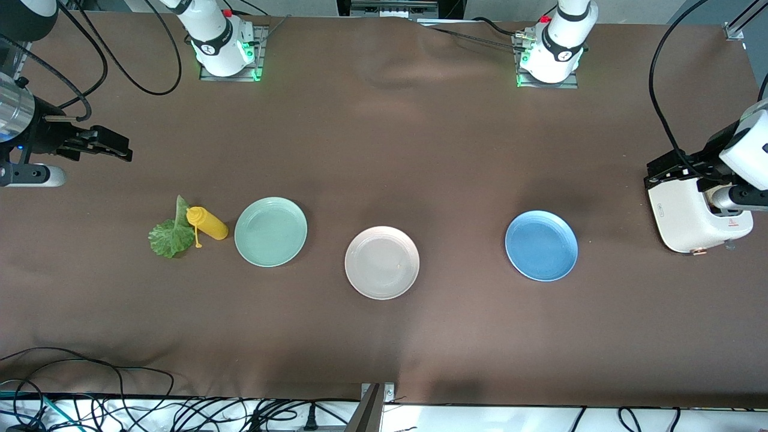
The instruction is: Make sandwich on beige plate with both arms
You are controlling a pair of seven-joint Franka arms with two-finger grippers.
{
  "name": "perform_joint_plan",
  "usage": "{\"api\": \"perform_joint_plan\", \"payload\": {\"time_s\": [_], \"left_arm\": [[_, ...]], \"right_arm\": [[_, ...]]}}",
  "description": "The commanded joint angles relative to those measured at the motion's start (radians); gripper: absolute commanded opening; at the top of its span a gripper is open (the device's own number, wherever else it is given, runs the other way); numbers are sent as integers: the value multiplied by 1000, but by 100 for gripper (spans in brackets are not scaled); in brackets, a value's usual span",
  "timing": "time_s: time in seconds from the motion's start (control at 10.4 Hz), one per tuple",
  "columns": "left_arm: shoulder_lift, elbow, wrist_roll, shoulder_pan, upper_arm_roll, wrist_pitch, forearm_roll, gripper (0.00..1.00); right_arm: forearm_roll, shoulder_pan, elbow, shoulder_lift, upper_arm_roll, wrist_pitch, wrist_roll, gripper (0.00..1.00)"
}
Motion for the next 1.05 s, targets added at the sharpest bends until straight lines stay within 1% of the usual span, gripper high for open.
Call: {"api": "perform_joint_plan", "payload": {"time_s": [0.0, 0.29, 0.96], "left_arm": [[-19, -10, 18, 0, -3, -6, 23, 100], [-28, -10, 13, 0, -7, -41, 26, 100], [-28, -11, 18, 9, 5, -44, 31, 100]], "right_arm": [[2, 2, -9, -9, 0, 2, 5, 100], [4, 4, -11, -9, 0, 2, 8, 100], [2, 15, -12, -7, 0, 6, 11, 100]]}}
